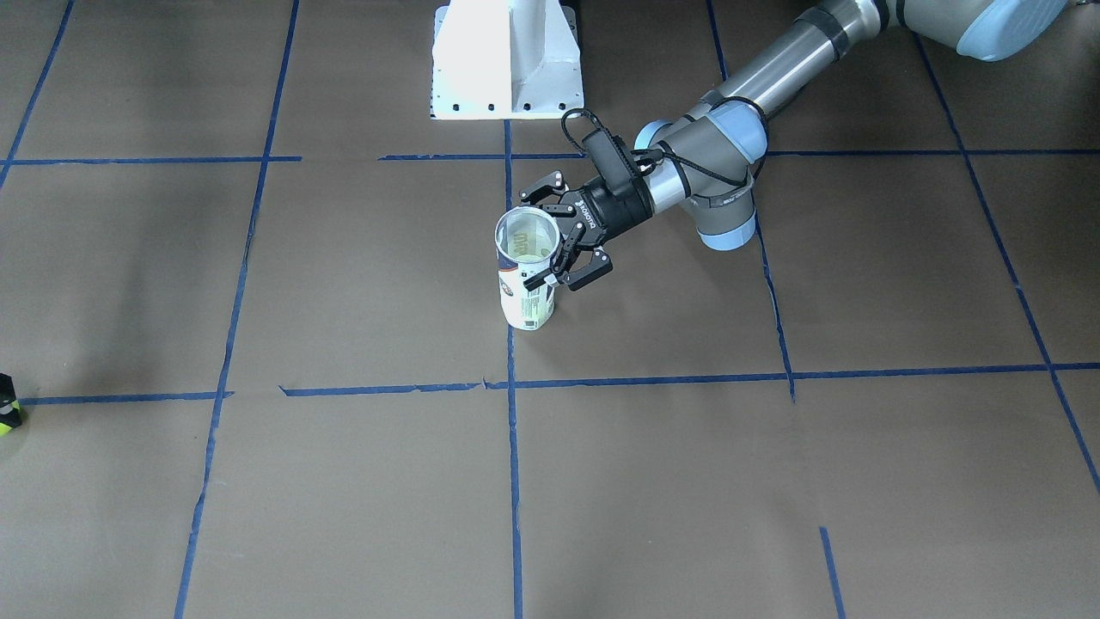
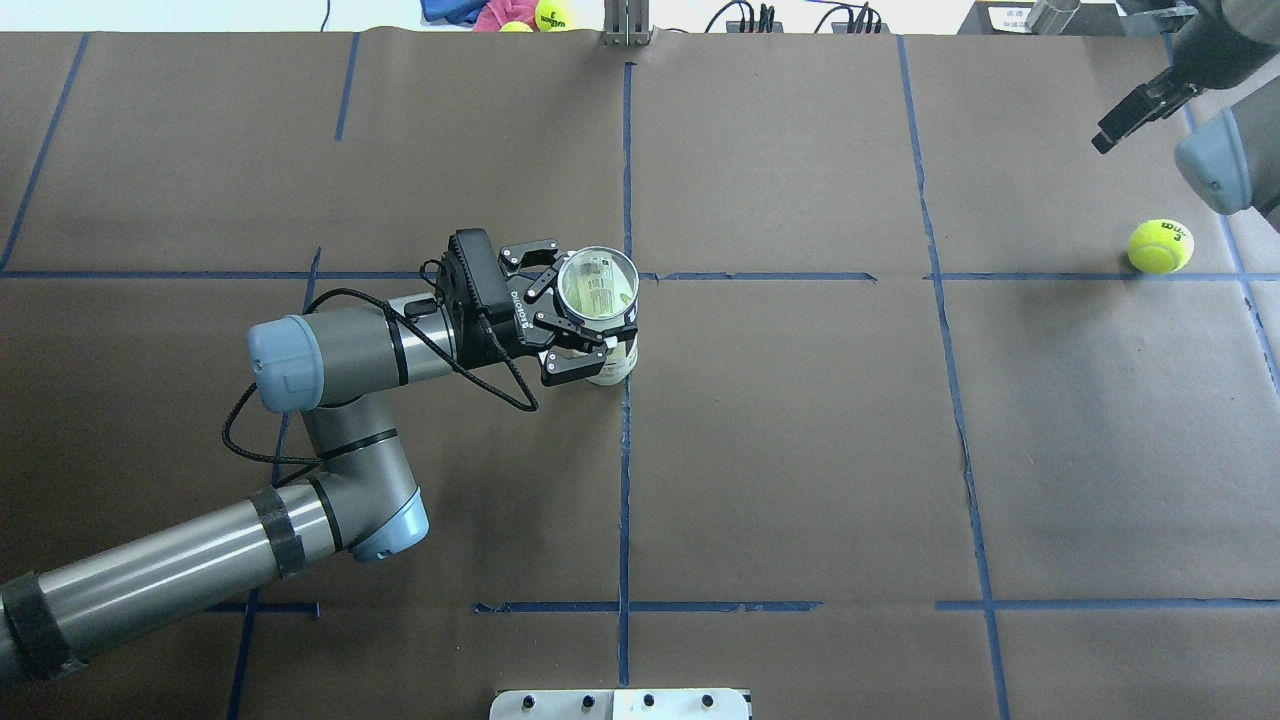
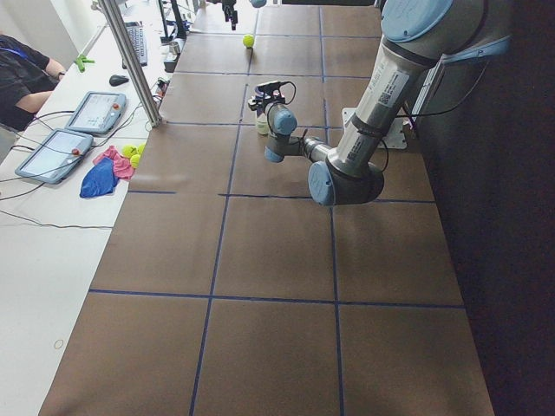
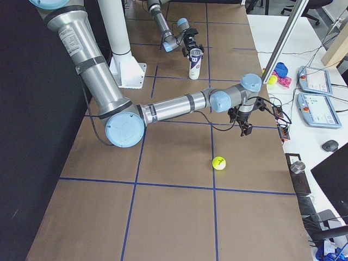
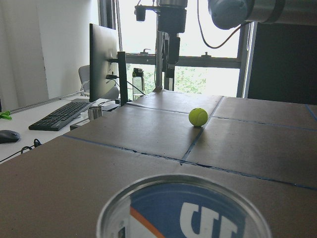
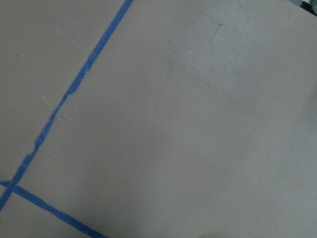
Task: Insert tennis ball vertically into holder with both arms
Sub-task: 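Move the right gripper back to the Roland Garros ball, then grasp the Roland Garros ball with the right gripper and lift it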
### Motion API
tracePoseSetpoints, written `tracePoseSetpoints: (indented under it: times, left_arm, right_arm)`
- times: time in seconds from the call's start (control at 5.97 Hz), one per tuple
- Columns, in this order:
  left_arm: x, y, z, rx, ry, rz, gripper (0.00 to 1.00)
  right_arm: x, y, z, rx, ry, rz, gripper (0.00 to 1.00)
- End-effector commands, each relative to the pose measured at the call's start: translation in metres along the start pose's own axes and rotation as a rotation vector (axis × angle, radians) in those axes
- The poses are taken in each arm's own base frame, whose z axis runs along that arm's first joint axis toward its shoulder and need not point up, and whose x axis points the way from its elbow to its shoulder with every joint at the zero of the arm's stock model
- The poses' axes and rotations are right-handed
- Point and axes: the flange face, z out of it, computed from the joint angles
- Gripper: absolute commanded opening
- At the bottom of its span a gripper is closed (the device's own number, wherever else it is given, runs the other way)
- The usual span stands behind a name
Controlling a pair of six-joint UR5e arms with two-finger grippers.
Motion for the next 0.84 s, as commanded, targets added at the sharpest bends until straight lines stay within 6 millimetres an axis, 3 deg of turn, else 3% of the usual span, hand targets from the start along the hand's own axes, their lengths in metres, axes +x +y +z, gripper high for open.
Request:
tracePoseSetpoints:
  times: [0.0, 0.34, 0.67]
  left_arm:
    - [0.001, 0.000, 0.000, 0.000, 0.001, -0.001, 0.87]
    - [0.002, 0.001, 0.001, -0.002, 0.002, -0.001, 0.87]
    - [0.004, 0.002, 0.001, -0.003, 0.005, -0.003, 0.87]
  right_arm:
    - [0.038, 0.044, 0.047, 0.011, 0.002, -0.018, 1.00]
    - [0.044, 0.077, 0.071, -0.036, -0.002, -0.004, 1.00]
    - [0.033, 0.092, 0.098, -0.083, -0.003, -0.016, 1.00]
